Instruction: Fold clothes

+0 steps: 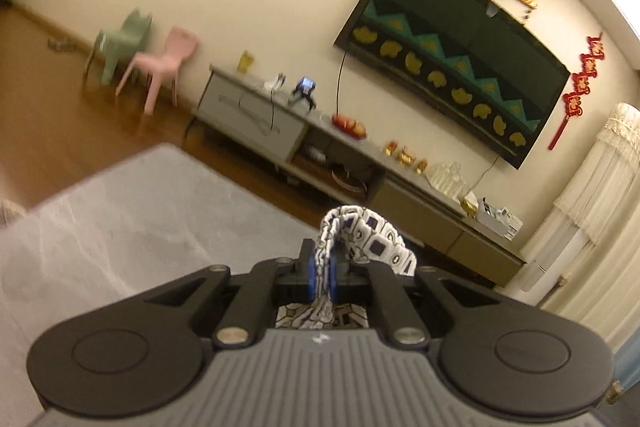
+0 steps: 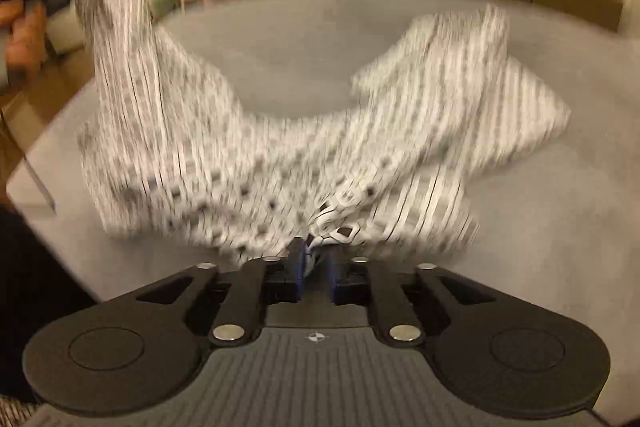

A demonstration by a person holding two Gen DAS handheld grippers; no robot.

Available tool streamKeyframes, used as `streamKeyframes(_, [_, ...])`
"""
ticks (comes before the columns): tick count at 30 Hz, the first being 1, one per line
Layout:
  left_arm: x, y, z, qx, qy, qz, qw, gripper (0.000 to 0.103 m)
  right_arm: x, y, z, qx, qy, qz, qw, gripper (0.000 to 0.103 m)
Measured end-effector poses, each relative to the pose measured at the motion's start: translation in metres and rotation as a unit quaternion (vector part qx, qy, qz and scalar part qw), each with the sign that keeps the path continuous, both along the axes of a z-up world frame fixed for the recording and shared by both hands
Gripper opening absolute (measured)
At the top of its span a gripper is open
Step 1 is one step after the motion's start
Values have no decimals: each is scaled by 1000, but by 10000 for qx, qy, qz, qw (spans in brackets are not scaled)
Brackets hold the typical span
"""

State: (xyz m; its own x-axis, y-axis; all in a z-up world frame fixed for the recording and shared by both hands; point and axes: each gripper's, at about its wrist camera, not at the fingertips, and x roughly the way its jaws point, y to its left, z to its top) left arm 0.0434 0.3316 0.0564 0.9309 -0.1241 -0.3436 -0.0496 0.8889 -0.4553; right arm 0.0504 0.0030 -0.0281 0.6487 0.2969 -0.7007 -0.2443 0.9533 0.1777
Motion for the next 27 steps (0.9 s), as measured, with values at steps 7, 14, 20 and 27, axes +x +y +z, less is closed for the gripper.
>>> streamKeyframes(7, [-1,-12,1,132,-294,-424,9986,6,95,-5,1,-417,-472,-976,9932,96])
streamKeyframes(14, [9,14,-7,-55,-76,-16,10000,6,164,-39,-53,-234,9,-1815,9831,4])
streamKeyframes(20, [20,48,-15,-523,395,720,9953,6,46,-75,2,30,-1054,-2546,9613,3])
streamKeyframes(27, [21,58,-22,-518,696,1034,9908,6,-50,-82,-60,269,557,-2331,9705,12])
